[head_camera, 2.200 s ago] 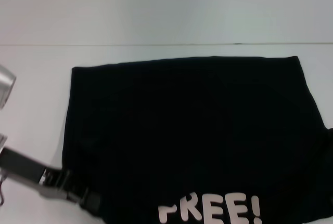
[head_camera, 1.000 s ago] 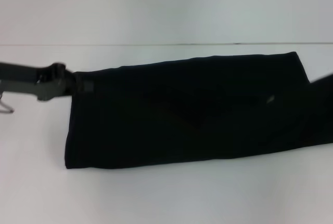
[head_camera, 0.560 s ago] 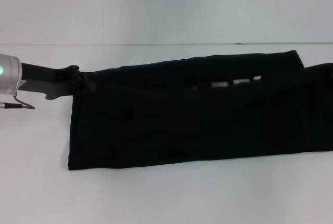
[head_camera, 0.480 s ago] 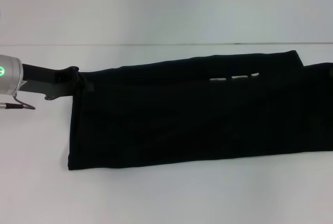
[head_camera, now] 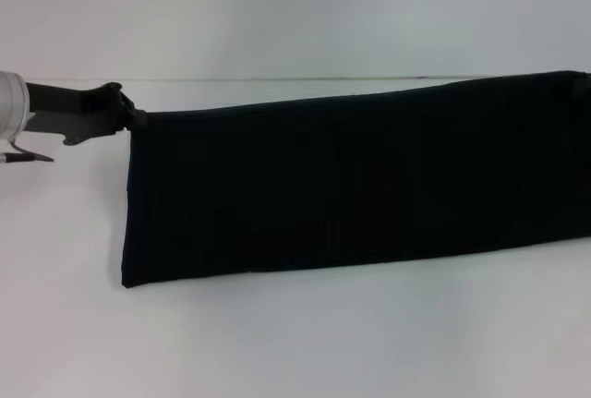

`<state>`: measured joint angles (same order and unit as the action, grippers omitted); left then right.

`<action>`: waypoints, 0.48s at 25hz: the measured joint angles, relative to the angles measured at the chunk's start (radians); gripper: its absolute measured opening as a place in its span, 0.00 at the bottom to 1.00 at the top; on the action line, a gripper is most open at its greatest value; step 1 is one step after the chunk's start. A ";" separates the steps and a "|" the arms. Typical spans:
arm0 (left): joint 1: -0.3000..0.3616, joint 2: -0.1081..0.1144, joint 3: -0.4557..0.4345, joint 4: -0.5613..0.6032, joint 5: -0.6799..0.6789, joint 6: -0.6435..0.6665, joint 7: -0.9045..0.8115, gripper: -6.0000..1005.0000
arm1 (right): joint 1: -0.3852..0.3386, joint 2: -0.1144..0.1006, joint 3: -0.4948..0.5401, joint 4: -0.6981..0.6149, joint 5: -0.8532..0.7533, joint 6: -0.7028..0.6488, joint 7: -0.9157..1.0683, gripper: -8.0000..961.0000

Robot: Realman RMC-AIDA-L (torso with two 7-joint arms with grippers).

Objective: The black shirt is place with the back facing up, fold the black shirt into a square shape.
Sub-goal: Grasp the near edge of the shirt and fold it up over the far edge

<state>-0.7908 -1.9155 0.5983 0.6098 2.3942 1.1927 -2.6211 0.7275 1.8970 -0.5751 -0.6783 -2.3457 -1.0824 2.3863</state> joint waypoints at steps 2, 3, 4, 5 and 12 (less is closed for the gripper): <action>-0.003 0.001 0.005 -0.014 0.007 -0.029 -0.006 0.00 | 0.012 0.004 -0.016 0.025 -0.003 0.046 -0.001 0.07; -0.003 0.001 0.006 -0.021 0.011 -0.042 -0.006 0.00 | 0.017 0.006 -0.029 0.039 -0.003 0.073 -0.001 0.07; -0.003 0.000 0.006 -0.026 0.014 -0.051 -0.006 0.00 | 0.021 0.009 -0.045 0.053 -0.003 0.099 -0.001 0.07; -0.002 -0.001 0.006 -0.029 0.015 -0.057 -0.006 0.00 | 0.025 0.012 -0.060 0.066 -0.003 0.127 0.000 0.07; 0.003 -0.007 0.006 -0.029 0.014 -0.066 -0.007 0.00 | 0.041 0.026 -0.109 0.096 -0.003 0.225 0.001 0.07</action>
<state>-0.7881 -1.9225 0.6044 0.5807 2.4079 1.1270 -2.6277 0.7690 1.9225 -0.6844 -0.5824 -2.3485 -0.8575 2.3869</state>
